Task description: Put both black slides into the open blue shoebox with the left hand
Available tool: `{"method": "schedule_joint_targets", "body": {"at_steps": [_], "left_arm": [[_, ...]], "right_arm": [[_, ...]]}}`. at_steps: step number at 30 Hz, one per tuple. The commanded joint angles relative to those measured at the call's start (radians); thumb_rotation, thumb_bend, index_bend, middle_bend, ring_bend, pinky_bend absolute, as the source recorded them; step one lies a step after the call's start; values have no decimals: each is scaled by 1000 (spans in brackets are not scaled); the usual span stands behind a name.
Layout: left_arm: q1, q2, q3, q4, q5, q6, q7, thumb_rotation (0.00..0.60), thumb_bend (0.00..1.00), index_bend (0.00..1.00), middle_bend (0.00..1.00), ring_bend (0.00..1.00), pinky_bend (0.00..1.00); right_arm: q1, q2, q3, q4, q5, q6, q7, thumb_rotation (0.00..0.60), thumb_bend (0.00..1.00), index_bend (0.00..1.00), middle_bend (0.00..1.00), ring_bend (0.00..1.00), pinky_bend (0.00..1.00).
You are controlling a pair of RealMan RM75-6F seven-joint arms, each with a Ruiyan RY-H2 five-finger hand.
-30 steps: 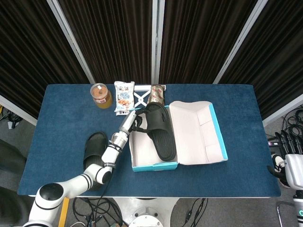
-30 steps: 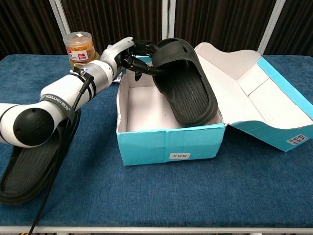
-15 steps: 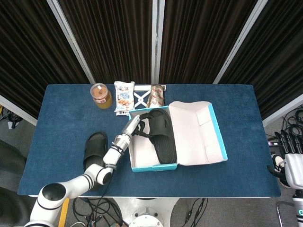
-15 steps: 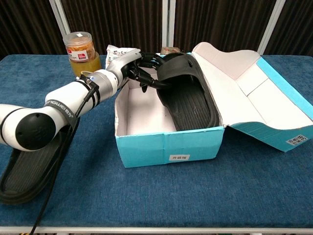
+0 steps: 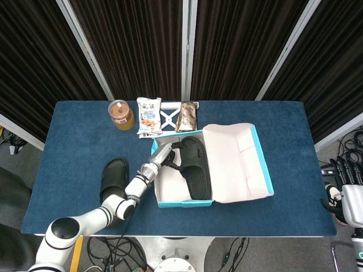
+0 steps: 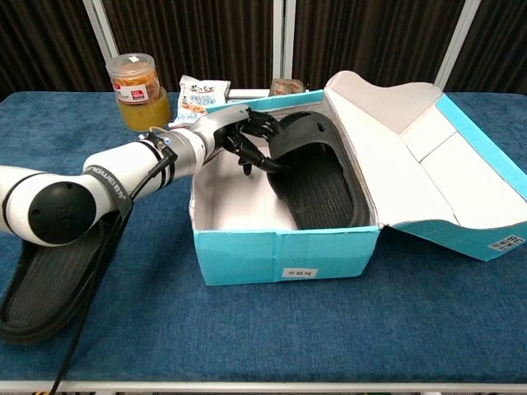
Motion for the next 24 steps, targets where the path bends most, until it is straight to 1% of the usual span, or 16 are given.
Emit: {"method": "schedule_joint_targets", "body": {"at_steps": [1, 2, 4, 5, 6, 8, 9, 13, 16, 21, 24], "left_arm": [[-3, 6, 7, -13, -7, -11, 52, 600, 0, 226, 332, 721, 573], [-1, 9, 8, -20, -7, -3, 71, 600, 0, 192, 291, 672, 567], [4, 10, 8, -29, -6, 21, 105, 600, 0, 150, 217, 536, 557], [7, 12, 7, -37, -7, 36, 129, 600, 0, 140, 193, 457, 553], [10, 14, 6, -45, -8, 48, 146, 600, 0, 129, 164, 349, 543], [16, 25, 4, -69, -10, 74, 193, 600, 0, 114, 131, 216, 520], [19, 33, 3, -83, -11, 83, 211, 600, 0, 108, 114, 170, 497], [33, 83, 6, -160, -27, 106, 331, 600, 0, 85, 64, 104, 427], [50, 149, 4, -264, -62, 115, 448, 600, 0, 77, 44, 84, 404], [92, 305, 6, -506, -158, 130, 648, 600, 0, 77, 44, 84, 404], [124, 415, 22, -650, -192, 165, 752, 600, 0, 77, 44, 84, 396]], "right_arm": [[-1, 0, 0, 1, -1, 1, 2, 600, 26, 0, 25, 0, 0], [-2, 0, -1, 2, -2, 2, 3, 600, 26, 0, 25, 0, 0], [-2, 0, -2, 4, -3, 3, 6, 600, 26, 0, 26, 0, 0], [-3, 0, -2, 4, -4, 3, 7, 600, 26, 0, 25, 0, 0], [-3, 0, -2, 5, -5, 3, 9, 600, 26, 0, 25, 0, 0], [-3, 0, -2, 7, -6, 4, 12, 600, 28, 0, 25, 0, 0], [-4, -1, -2, 8, -7, 4, 14, 600, 32, 0, 25, 0, 0], [-4, -3, -3, 13, -13, 7, 20, 600, 44, 0, 25, 0, 0], [-4, -5, -2, 18, -16, 9, 27, 600, 45, 0, 26, 0, 0], [-2, -7, -1, 27, -20, 8, 38, 600, 45, 0, 25, 0, 0], [0, -9, 0, 33, -23, 8, 45, 600, 46, 0, 25, 0, 0]]}}
